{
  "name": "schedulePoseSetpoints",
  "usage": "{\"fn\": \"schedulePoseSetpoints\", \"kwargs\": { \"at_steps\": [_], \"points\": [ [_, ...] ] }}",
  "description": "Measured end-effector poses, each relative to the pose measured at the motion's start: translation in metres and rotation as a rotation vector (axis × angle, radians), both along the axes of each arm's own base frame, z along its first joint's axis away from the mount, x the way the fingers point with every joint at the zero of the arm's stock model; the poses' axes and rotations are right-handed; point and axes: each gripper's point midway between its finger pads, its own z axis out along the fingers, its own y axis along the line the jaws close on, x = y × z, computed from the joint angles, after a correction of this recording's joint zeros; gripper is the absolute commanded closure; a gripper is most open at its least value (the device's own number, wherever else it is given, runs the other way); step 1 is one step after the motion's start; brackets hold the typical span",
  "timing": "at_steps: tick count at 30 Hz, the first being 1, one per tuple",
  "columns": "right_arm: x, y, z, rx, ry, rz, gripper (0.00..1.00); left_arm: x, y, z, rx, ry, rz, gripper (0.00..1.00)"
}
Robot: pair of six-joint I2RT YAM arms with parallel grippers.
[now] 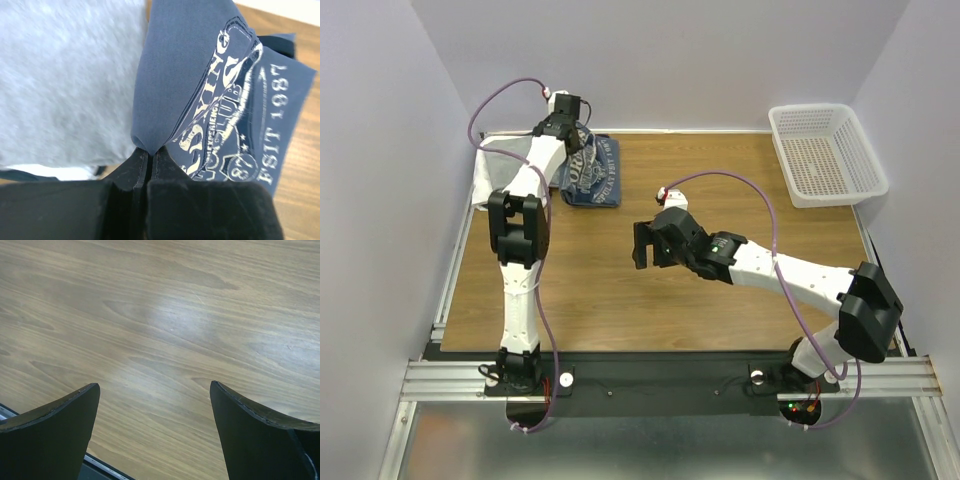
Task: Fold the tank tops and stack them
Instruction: Neatly place the folded tank top to the corner
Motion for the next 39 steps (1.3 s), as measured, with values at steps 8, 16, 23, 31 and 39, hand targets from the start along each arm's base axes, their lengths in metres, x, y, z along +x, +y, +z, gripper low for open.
{"fn": "schedulePoseSetpoints", "kwargs": {
  "at_steps": [8, 16, 23, 31, 39],
  "points": [
    [-0.001, -0.002, -0.002, -0.011, 0.005, 0.002, 0.03, 0.007, 0.033, 0.025, 0.033, -0.027, 0.025, 1.0],
    [-0.001, -0.002, -0.002, -0.011, 0.005, 0.002, 0.03, 0.013, 0.067, 0.05, 0.017, -0.059, 0.039, 1.0],
    [-0.001, -0.002, -0.003, -0.013, 0.007, 0.001, 0.03, 0.014, 0.112, 0.059, -0.041, -0.076, 0.066, 1.0],
    [0.0, -0.001, -0.019, -0.047, 0.03, 0.001, 0.03, 0.008, 0.166, 0.057, -0.099, -0.079, 0.129, 1.0],
    [0.0, 0.0, -0.028, -0.063, 0.043, 0.001, 0.03, 0.009, 0.189, 0.043, -0.147, -0.085, 0.169, 0.75]
  ]
}}
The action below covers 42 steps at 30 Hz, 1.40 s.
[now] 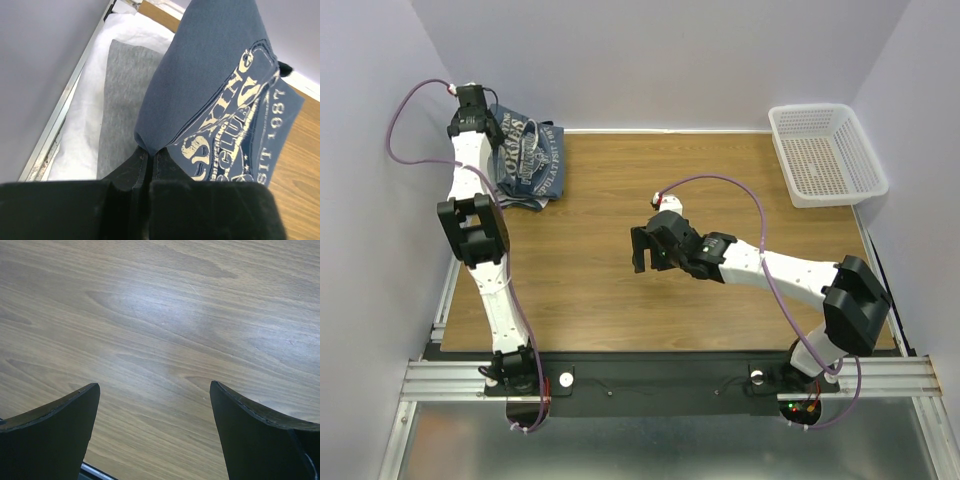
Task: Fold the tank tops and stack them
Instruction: Neatly place the folded tank top to the corner
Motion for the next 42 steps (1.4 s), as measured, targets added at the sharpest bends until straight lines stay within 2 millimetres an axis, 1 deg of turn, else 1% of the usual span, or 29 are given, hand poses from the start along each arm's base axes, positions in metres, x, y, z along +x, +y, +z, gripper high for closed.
{"fn": "schedulePoseSetpoints", "kwargs": {
  "at_steps": [4, 5, 6, 8, 9, 11, 12, 15, 17, 20, 22, 23, 24, 26, 27, 28, 29, 30, 32, 33, 34, 35, 36, 37, 38, 39, 41, 42],
  "points": [
    [0.0, 0.0, -0.001, -0.002, 0.001, 0.0, 0.03, -0.001, 0.007, -0.022, -0.02, 0.024, 0.025, 0.53],
    [0.0, 0.0, -0.001, -0.002, 0.001, 0.0, 0.03, -0.002, 0.009, -0.027, -0.022, 0.031, 0.032, 0.52],
    [0.0, 0.0, -0.001, -0.002, 0.001, 0.0, 0.03, -0.003, 0.012, -0.03, -0.02, 0.037, 0.047, 0.48],
    [0.0, 0.0, -0.001, -0.002, 0.001, 0.0, 0.02, -0.004, 0.018, -0.029, -0.002, 0.035, 0.085, 0.42],
    [0.0, 0.0, -0.001, -0.003, 0.0, 0.001, 0.02, -0.003, 0.019, -0.029, 0.001, 0.03, 0.091, 0.42],
    [0.0, 0.0, -0.001, -0.005, -0.001, 0.002, 0.01, -0.003, 0.025, -0.025, 0.017, 0.019, 0.123, 0.36],
    [0.001, 0.0, -0.001, -0.007, -0.003, 0.003, 0.0, -0.003, 0.026, -0.024, 0.022, 0.017, 0.134, 0.23],
    [0.002, -0.002, 0.0, -0.014, -0.011, -0.001, 0.0, -0.003, 0.024, -0.017, 0.03, 0.004, 0.149, 0.22],
    [0.003, -0.002, 0.002, -0.017, -0.017, -0.003, 0.0, -0.004, 0.02, -0.005, 0.035, -0.017, 0.155, 0.22],
    [0.009, -0.003, 0.01, -0.011, -0.034, -0.005, 0.0, -0.017, 0.002, 0.027, 0.034, -0.065, 0.151, 0.22],
    [0.012, -0.005, 0.018, -0.001, -0.046, -0.008, 0.0, -0.03, -0.016, 0.048, 0.03, -0.087, 0.133, 0.22],
    [0.012, -0.007, 0.023, 0.007, -0.054, -0.011, 0.0, -0.042, -0.038, 0.068, 0.028, -0.12, 0.106, 0.22],
    [0.014, -0.009, 0.03, 0.017, -0.064, -0.016, 0.0, -0.05, -0.051, 0.077, 0.027, -0.133, 0.088, 0.22],
    [0.015, -0.014, 0.042, 0.04, -0.081, -0.025, 0.0, -0.071, -0.097, 0.108, 0.012, -0.2, 0.014, 0.22],
    [0.015, -0.016, 0.051, 0.056, -0.094, -0.03, 0.0, -0.086, -0.125, 0.118, -0.003, -0.226, -0.037, 0.22],
    [0.014, -0.019, 0.062, 0.075, -0.111, -0.035, 0.0, -0.103, -0.15, 0.128, -0.025, -0.251, -0.087, 0.22],
    [0.014, -0.022, 0.07, 0.089, -0.124, -0.04, 0.0, -0.123, -0.181, 0.139, -0.049, -0.289, -0.157, 0.22],
    [0.013, -0.026, 0.082, 0.11, -0.144, -0.046, 0.0, -0.139, -0.202, 0.142, -0.07, -0.306, -0.211, 0.22],
    [0.01, -0.035, 0.104, 0.151, -0.186, -0.063, 0.0, -0.172, -0.233, 0.141, -0.1, -0.323, -0.302, 0.22],
    [0.007, -0.042, 0.113, 0.169, -0.207, -0.075, 0.0, -0.192, -0.247, 0.136, -0.111, -0.32, -0.353, 0.22],
    [0.003, -0.051, 0.121, 0.186, -0.226, -0.091, 0.0, -0.204, -0.255, 0.133, -0.116, -0.32, -0.382, 0.22],
    [0.0, -0.058, 0.126, 0.196, -0.238, -0.101, 0.0, -0.222, -0.269, 0.131, -0.123, -0.327, -0.43, 0.22],
    [-0.004, -0.066, 0.129, 0.208, -0.25, -0.117, 0.0, -0.237, -0.278, 0.126, -0.128, -0.328, -0.465, 0.22],
    [-0.006, -0.072, 0.13, 0.213, -0.257, -0.13, 0.0, -0.25, -0.287, 0.121, -0.135, -0.326, -0.501, 0.22],
    [-0.01, -0.079, 0.127, 0.211, -0.257, -0.143, 0.0, -0.269, -0.301, 0.114, -0.145, -0.325, -0.55, 0.22],
    [-0.014, -0.088, 0.123, 0.207, -0.257, -0.158, 0.0, -0.283, -0.311, 0.109, -0.156, -0.324, -0.588, 0.22],
    [-0.02, -0.1, 0.114, 0.198, -0.252, -0.183, 0.0, -0.312, -0.331, 0.097, -0.183, -0.318, -0.674, 0.22],
    [-0.022, -0.106, 0.109, 0.19, -0.248, -0.195, 0.0, -0.321, -0.337, 0.092, -0.188, -0.316, -0.695, 0.22]
  ]
}}
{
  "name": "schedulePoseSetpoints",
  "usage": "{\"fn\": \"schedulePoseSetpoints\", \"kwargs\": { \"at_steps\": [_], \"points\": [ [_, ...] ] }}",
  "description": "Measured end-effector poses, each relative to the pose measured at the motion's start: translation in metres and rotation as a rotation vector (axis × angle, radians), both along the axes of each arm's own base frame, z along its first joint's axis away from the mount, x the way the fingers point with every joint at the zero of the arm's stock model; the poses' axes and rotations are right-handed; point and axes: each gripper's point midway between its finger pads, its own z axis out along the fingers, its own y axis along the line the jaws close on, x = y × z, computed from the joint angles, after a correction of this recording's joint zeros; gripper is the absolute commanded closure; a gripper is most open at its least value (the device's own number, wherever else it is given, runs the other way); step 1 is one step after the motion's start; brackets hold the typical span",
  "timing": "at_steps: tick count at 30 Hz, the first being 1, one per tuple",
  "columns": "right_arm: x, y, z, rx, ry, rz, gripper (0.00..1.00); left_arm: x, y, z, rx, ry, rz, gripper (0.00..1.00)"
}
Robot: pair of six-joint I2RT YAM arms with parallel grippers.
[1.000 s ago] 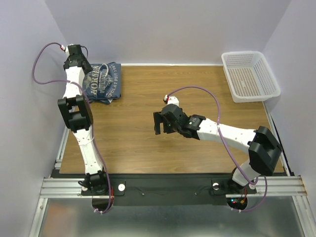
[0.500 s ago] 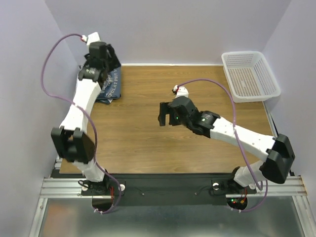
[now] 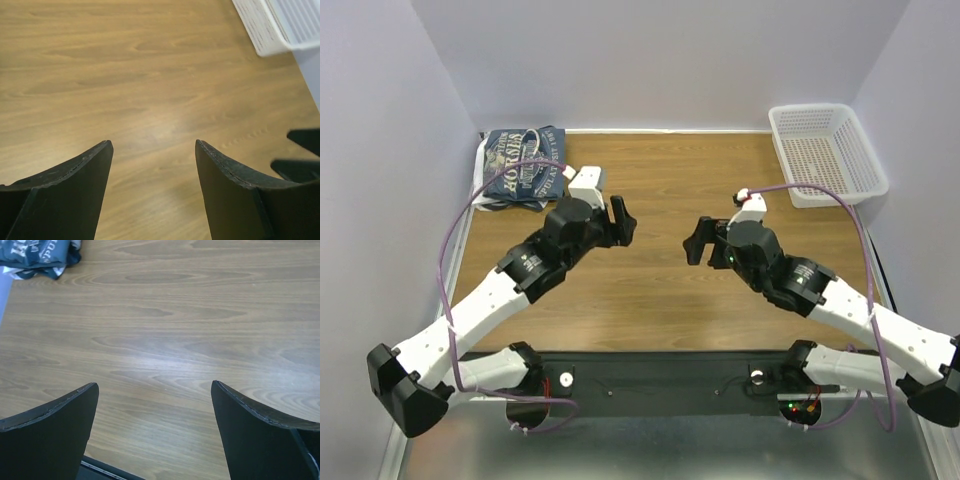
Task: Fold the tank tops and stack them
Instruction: Neatly place the folded tank top to the corner
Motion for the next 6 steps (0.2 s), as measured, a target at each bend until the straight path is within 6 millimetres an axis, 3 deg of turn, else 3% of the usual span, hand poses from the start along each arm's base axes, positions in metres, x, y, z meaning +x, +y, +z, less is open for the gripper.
{"fn": "schedulePoseSetpoints", "kwargs": {
  "at_steps": [3, 6],
  "points": [
    [-0.006, -0.012, -0.009, -0.005, 0.01, -0.028, 0.0, -0.017, -0.012, -0.013, 0.01, 0.009, -0.043, 0.22],
    [-0.008, -0.021, -0.005, 0.006, -0.005, -0.051, 0.0, -0.022, -0.021, -0.013, 0.012, 0.0, -0.062, 0.22]
  ]
}}
